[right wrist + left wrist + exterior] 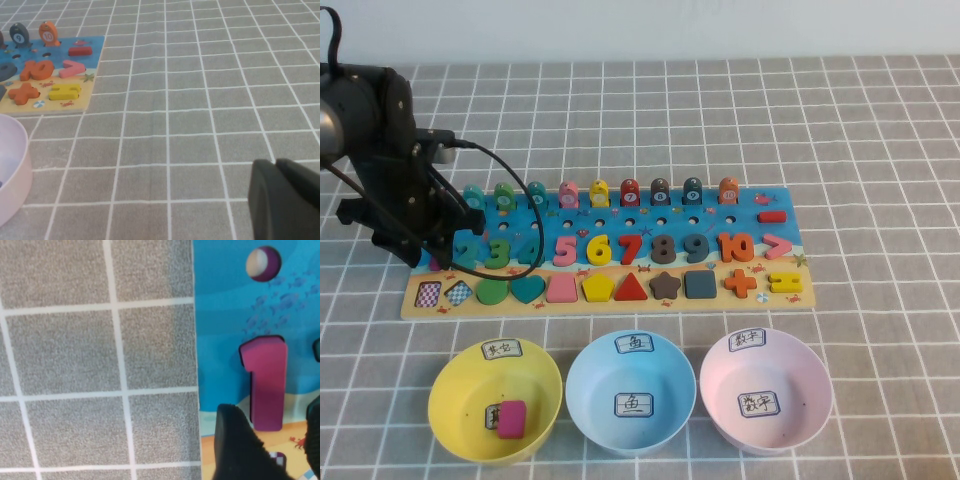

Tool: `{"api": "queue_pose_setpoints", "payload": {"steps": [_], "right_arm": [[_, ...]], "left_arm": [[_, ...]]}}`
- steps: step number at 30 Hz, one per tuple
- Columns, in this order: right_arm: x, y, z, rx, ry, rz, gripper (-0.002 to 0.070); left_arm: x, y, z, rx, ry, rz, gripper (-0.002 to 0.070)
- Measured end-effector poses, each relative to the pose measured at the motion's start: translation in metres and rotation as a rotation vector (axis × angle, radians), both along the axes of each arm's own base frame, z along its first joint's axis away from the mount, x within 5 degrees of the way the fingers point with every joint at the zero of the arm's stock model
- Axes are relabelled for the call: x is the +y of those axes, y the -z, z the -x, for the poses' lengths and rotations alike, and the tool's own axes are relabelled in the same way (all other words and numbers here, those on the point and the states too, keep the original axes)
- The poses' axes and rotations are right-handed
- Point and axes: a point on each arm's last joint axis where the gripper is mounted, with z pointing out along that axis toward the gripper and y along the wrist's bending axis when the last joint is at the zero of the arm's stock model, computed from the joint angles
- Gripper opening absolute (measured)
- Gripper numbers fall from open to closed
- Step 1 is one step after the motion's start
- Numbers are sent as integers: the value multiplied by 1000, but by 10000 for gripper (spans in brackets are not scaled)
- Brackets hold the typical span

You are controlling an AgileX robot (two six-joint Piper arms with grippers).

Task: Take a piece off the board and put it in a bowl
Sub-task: Pick up the "number 1"

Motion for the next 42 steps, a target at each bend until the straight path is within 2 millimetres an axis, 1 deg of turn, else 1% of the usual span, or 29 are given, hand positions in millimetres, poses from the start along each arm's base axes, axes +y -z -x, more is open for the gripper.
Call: {"api": "queue_pose_setpoints", "payload": {"steps": [4, 7, 17, 26, 42], "right_arm": [[0, 0, 0, 0, 0, 0, -18], [0, 0, 0, 0, 0, 0, -18], [0, 0, 0, 0, 0, 0, -18], [0, 0, 0, 0, 0, 0, -18], [0, 0, 0, 0, 0, 0, -18]], "left_arm": [[0, 2, 0, 5, 0, -1, 264], [0, 9, -1, 22, 0, -3, 263], [0, 8, -1, 20, 0, -3, 261], [0, 8, -3, 8, 1, -1, 183], [-1, 8, -5, -22, 4, 5, 167]]}}
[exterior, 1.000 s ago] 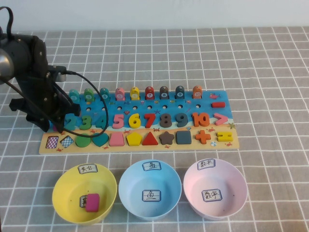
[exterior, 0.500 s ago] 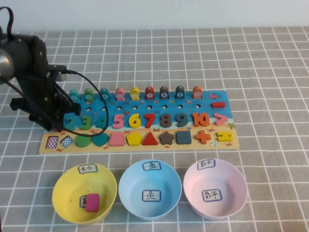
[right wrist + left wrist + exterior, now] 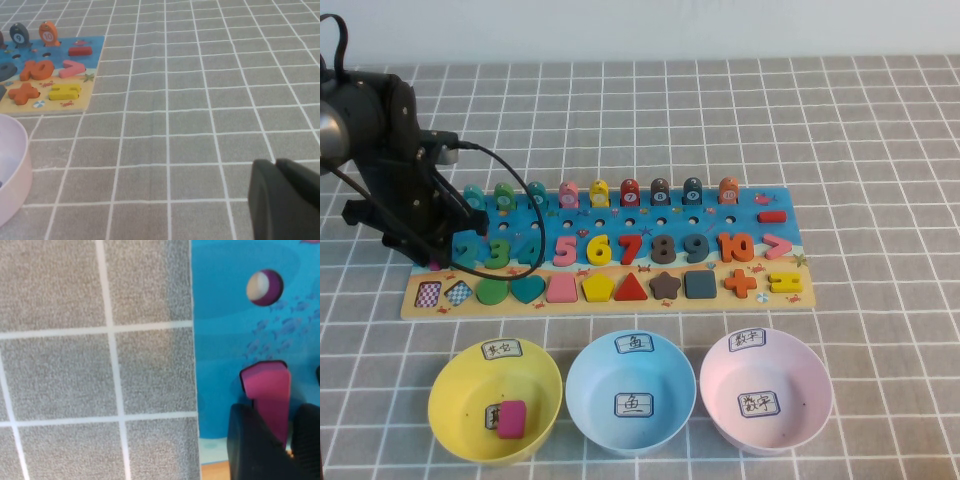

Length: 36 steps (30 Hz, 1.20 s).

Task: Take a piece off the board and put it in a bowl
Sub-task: Pick up the "number 1"

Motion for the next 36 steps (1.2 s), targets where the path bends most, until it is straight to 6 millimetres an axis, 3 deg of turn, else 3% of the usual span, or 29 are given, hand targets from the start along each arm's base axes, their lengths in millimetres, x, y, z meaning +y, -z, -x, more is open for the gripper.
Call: {"api": "queue_pose_setpoints", "payload": {"steps": [11, 20, 31, 36], "right_arm": [[0, 0, 0, 0, 0, 0, -18], [0, 0, 0, 0, 0, 0, -18], [0, 0, 0, 0, 0, 0, -18], [0, 0, 0, 0, 0, 0, -18]], "left_arm": [[0, 0, 0, -2, 0, 0, 160], [0, 0, 1, 6, -2, -1, 92], [0, 0, 0, 6, -7, 1, 70], [-1, -9, -3, -2, -11, 2, 67]]}}
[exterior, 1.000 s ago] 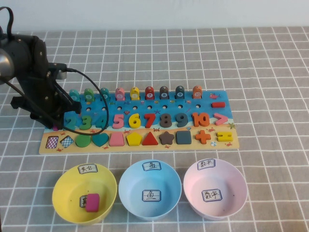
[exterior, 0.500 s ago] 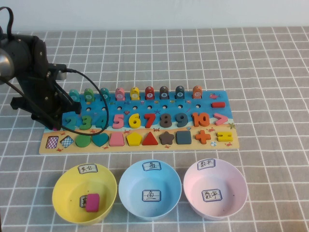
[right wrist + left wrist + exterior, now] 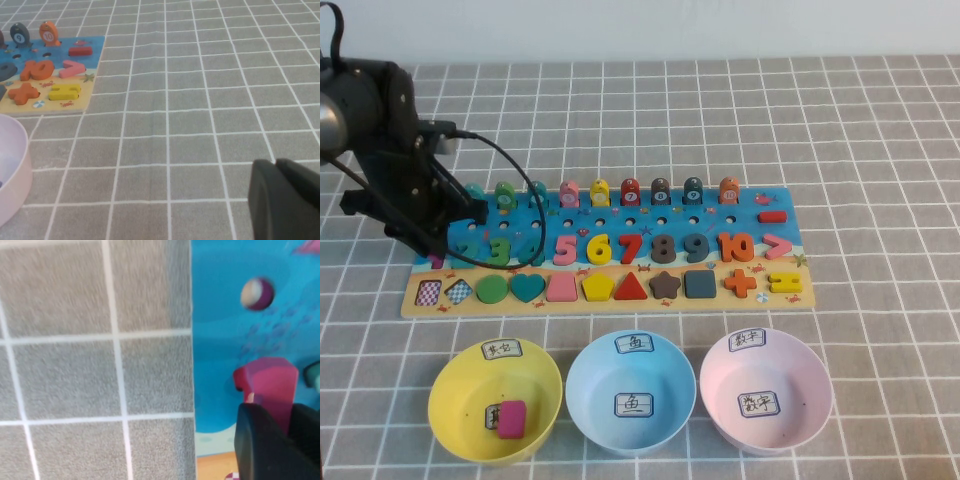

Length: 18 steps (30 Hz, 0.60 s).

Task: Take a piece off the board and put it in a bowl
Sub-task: Pick up the "number 1"

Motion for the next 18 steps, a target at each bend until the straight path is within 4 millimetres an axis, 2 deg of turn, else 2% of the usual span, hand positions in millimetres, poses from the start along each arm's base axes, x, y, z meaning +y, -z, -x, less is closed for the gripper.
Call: {"api": "queue_pose_setpoints", "payload": {"steps": [5, 14, 18], "right_arm": [[0, 0, 0, 0, 0, 0, -18], [0, 0, 0, 0, 0, 0, -18], [0, 0, 0, 0, 0, 0, -18]], "left_arm": [[0, -9, -3, -5, -3, 0, 67], [1, -10, 4, 65, -7, -12, 67], [0, -25, 10, 58, -2, -12, 67]]}}
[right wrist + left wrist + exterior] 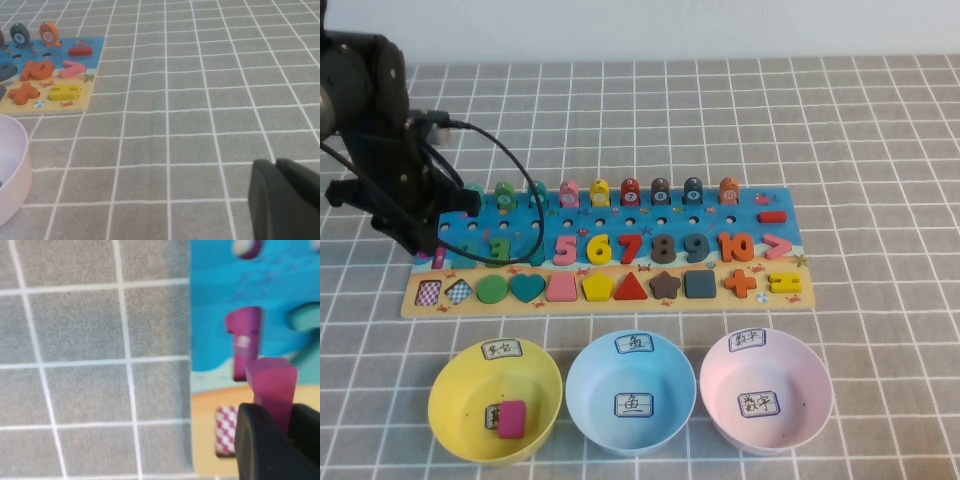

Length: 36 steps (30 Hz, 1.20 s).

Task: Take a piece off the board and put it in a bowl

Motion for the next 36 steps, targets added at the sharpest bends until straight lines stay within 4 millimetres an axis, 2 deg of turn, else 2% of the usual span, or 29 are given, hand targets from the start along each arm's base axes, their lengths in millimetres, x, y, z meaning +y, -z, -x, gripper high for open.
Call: {"api": "queue_pose_setpoints", "payload": {"steps": [5, 10, 14, 17, 19, 25, 30, 33, 36], "right_arm": [[0, 0, 0, 0, 0, 0, -18], [0, 0, 0, 0, 0, 0, -18], [0, 0, 0, 0, 0, 0, -18], [0, 0, 0, 0, 0, 0, -18], [0, 0, 0, 0, 0, 0, -18], [0, 0, 0, 0, 0, 0, -18], [0, 0, 0, 0, 0, 0, -18], [0, 0, 0, 0, 0, 0, -18], [0, 0, 0, 0, 0, 0, -18]], "left_arm": [[-16, -40, 15, -88, 44, 15, 67], [-51, -81, 40, -179, 143, 33, 67], [-76, -106, 62, -237, 224, 47, 67], [-83, -118, 83, -253, 259, 55, 67], [-79, -124, 97, -259, 262, 59, 66], [-57, -127, 146, -255, 245, 55, 66], [-45, -118, 188, -269, 233, 139, 66], [-42, -108, 204, -250, 223, 182, 66], [-41, -98, 212, -229, 216, 201, 66]]}}
